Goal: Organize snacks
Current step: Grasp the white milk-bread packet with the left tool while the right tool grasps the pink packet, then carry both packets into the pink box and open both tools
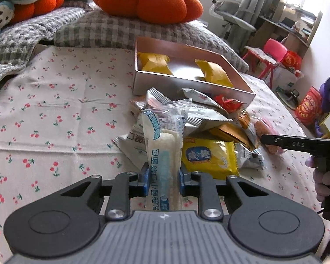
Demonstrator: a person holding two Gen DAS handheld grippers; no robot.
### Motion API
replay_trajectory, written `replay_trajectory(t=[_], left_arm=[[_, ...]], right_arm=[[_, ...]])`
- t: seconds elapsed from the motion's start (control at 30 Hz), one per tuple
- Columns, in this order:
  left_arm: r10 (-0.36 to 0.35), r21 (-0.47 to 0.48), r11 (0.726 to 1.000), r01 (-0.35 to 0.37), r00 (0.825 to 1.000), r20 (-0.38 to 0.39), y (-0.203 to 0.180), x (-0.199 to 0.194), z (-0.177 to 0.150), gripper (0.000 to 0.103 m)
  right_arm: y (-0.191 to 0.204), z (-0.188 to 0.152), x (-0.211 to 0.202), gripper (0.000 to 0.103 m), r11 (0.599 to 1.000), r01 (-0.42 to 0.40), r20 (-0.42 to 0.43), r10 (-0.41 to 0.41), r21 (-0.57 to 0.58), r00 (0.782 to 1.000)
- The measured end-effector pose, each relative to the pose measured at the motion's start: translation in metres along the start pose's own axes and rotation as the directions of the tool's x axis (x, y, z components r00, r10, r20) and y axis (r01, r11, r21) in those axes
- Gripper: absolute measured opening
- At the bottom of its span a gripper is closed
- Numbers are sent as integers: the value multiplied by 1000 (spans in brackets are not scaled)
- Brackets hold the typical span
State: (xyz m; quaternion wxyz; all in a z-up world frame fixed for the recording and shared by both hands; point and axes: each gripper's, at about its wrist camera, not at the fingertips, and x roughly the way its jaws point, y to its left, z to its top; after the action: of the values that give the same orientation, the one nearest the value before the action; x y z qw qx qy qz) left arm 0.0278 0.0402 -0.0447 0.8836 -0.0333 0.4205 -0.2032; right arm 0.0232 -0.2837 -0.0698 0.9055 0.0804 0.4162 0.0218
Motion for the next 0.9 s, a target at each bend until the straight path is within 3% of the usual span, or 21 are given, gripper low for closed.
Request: replay_trajectory(t=[0.27,0.63,0.83,0.9], left_arm=[[-49,34,998,50,998,-33,-23,5,-1,21],[-27,54,998,30,998,-48,-35,23,-2,26],[-21,69,997,24,999,-37,-38,22,-3,25],[-25,72,997,27,999,-30,-39,20,-3,22]], right_arm=[[8,-2,0,38,998,10,-20,-11,-63,1000],[8,2,8,48,997,-21,5,21,-80,1000],[6,3,9,47,997,-36,11,37,-74,999],[6,3,8,36,997,-34,10,35,-76,999]])
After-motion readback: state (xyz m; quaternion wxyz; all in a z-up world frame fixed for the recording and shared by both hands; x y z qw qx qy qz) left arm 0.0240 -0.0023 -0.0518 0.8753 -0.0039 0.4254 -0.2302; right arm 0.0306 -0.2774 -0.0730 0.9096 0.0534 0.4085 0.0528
